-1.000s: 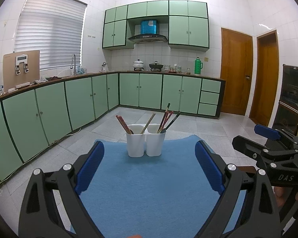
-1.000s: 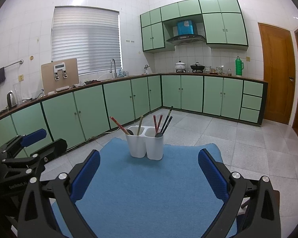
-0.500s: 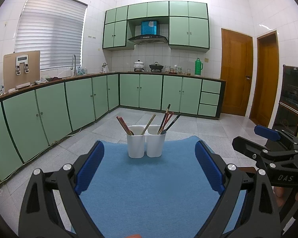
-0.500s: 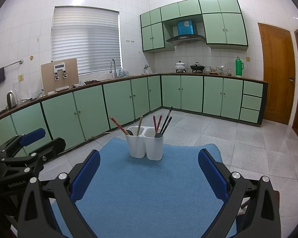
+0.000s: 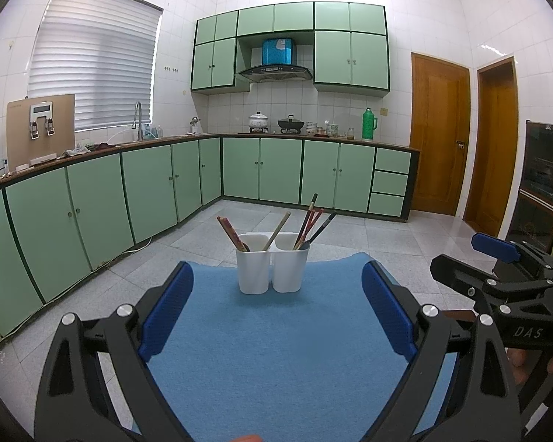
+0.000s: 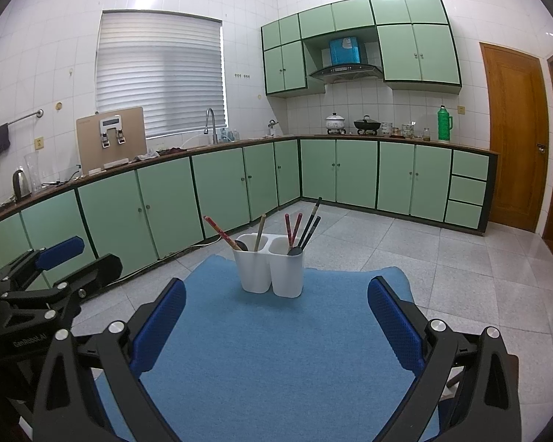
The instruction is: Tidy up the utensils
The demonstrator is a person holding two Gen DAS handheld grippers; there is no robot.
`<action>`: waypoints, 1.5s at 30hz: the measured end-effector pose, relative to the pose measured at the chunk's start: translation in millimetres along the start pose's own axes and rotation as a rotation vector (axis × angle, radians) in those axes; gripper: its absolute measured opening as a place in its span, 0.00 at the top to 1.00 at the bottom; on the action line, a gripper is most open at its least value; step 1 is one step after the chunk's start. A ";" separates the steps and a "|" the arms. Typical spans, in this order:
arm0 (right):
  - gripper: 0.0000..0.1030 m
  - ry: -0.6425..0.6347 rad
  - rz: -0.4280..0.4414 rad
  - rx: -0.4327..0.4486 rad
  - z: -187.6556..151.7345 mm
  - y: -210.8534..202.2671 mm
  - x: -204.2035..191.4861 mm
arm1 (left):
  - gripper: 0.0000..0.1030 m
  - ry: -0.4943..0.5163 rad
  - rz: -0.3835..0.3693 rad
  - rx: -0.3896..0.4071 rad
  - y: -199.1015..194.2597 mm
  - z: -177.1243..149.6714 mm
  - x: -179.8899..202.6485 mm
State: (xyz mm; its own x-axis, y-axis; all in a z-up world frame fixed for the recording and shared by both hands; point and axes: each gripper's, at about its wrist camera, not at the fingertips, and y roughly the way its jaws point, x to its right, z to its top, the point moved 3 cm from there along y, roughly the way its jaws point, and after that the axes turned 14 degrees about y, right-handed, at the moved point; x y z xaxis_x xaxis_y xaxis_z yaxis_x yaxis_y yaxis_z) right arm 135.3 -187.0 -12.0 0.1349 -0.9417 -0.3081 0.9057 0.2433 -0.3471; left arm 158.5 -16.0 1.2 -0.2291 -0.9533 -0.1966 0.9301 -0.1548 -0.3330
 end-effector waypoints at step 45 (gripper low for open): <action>0.06 0.001 -0.004 -0.006 -1.4 3.3 0.3 | 0.13 0.000 0.001 -0.004 1.8 0.0 0.3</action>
State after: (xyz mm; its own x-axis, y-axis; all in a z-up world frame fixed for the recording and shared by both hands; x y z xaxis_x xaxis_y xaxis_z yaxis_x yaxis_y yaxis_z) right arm 137.8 -186.1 -14.4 0.1314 -0.9424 -0.3077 0.9037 0.2414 -0.3535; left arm 160.1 -16.5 0.6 -0.2285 -0.9533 -0.1972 0.9290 -0.1530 -0.3369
